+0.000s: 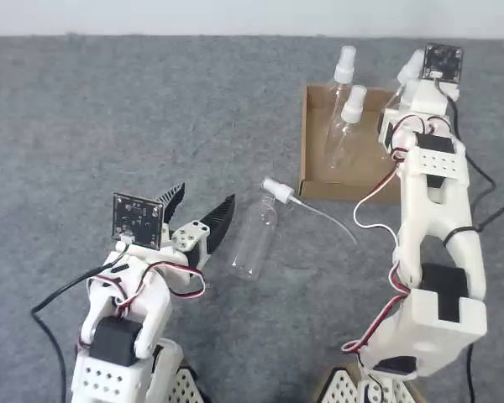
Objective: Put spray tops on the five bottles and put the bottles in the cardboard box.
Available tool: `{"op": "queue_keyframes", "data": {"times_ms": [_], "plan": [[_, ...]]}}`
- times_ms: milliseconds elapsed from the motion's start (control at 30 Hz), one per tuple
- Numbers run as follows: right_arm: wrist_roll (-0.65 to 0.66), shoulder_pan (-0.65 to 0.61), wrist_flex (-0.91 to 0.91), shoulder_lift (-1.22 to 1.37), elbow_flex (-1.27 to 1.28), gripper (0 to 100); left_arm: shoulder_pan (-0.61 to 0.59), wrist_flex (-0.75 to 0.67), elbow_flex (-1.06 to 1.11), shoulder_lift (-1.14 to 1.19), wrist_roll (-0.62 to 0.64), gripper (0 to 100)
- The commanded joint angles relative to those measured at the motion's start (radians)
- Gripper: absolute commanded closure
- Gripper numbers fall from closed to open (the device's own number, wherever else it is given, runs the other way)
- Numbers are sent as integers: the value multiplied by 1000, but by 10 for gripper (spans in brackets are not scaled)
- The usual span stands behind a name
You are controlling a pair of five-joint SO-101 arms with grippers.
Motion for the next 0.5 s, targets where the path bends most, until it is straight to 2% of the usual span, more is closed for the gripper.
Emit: {"op": "queue_keyframes", "data": {"times_ms": [0,467], "plan": [[-3,7,2,-25,-15,992,-5,-28,-4,-12,5,735],[-3,8,-5,33,-23,992,-8,-28,-4,-12,5,735]]}}
